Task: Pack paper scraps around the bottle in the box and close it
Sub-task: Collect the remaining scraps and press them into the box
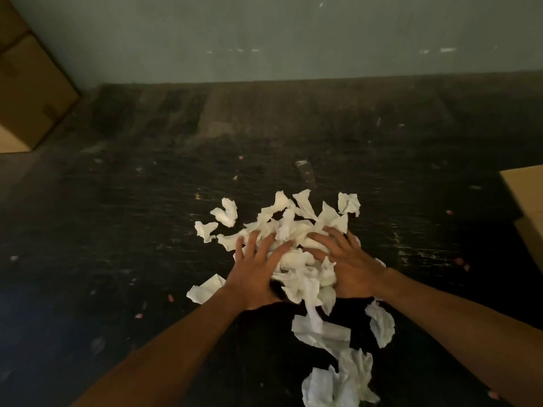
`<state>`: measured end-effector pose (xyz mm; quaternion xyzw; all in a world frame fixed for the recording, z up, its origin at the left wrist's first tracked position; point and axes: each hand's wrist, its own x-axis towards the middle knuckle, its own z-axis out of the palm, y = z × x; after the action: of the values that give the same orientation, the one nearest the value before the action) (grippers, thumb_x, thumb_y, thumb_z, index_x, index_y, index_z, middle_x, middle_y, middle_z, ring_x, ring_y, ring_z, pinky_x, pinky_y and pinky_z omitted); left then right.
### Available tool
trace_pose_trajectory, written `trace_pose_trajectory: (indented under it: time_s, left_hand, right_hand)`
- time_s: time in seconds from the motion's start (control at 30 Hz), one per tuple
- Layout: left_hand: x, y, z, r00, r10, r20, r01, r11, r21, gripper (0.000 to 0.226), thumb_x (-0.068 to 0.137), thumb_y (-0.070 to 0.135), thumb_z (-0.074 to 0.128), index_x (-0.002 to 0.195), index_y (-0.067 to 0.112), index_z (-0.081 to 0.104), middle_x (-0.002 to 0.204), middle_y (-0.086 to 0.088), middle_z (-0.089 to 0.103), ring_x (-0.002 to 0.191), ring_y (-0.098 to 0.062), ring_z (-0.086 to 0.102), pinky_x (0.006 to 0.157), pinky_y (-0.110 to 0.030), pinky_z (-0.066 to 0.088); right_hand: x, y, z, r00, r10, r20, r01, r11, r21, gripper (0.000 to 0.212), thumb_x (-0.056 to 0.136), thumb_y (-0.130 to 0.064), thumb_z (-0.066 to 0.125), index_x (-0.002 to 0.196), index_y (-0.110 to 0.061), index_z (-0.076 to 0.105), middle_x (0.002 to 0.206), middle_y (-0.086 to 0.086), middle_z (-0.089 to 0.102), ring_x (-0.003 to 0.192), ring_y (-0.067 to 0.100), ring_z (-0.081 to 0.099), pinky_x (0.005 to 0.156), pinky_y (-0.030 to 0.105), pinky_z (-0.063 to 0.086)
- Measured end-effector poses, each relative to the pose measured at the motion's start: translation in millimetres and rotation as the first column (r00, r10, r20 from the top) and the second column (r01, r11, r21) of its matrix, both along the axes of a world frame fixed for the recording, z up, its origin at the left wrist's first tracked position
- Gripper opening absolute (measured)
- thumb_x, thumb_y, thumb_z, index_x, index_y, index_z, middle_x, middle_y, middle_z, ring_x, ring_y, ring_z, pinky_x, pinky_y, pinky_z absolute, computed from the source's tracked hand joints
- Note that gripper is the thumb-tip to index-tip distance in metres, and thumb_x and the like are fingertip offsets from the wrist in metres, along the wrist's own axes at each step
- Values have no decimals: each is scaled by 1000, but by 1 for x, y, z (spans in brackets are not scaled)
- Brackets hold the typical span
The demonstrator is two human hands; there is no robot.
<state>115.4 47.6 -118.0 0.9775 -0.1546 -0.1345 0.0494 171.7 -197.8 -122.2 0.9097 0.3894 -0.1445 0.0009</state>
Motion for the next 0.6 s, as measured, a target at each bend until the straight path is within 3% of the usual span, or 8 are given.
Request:
trace_pose_trajectory:
  time_s: [0.1, 0.27, 0.37, 0.5, 0.6]
  left_hand:
    - [-5, -2, -6, 997, 2, 81, 1, 999, -38, 107, 63, 78, 60, 147, 40, 5, 153, -6, 17, 144, -32, 5, 118, -56, 1]
    - [-5, -5, -8, 994, -7, 111, 14, 998, -68, 89, 71, 53, 70, 145, 31, 26, 142, -2, 32, 131, -25, 25, 112, -44, 24]
    - [-5, -8, -5, 994, 14, 105, -5, 996, -86, 78, 79, 41, 70, 145, 23, 32, 142, -5, 37, 131, -25, 32, 112, -38, 25]
    - [-5, -10, 11, 995, 98, 21, -91, 971, -222, 66, 82, 26, 71, 139, 20, 39, 137, -6, 46, 125, -24, 47, 105, -35, 39]
    - [-6, -3, 31, 983, 179, -39, -183, 946, -267, 68, 81, 18, 73, 138, 22, 37, 141, -4, 45, 120, -24, 56, 101, -39, 47]
  right_hand:
    - [-8, 7, -6, 998, -11, 65, -1, 984, 179, 68, 77, -64, 51, 135, -32, 37, 145, -2, 33, 129, 30, 32, 102, 53, 35]
    - [-14, 17, -4, 987, 6, 159, -54, 954, 296, 42, 84, -48, 57, 120, -26, 54, 123, 1, 54, 106, 23, 50, 88, 37, 49]
    - [-16, 17, -9, 993, -22, 119, -15, 954, 301, 47, 78, -31, 72, 119, -21, 51, 113, 5, 60, 99, 25, 58, 79, 37, 56]
    - [-14, 19, 11, 990, -115, -78, 133, 951, 280, 48, 91, -27, 60, 136, -15, 46, 130, 11, 56, 116, 27, 56, 96, 40, 47]
    - [-11, 20, 36, 978, -149, -144, 188, 932, 311, 46, 92, -21, 58, 134, -14, 42, 125, 11, 60, 113, 26, 58, 95, 38, 47]
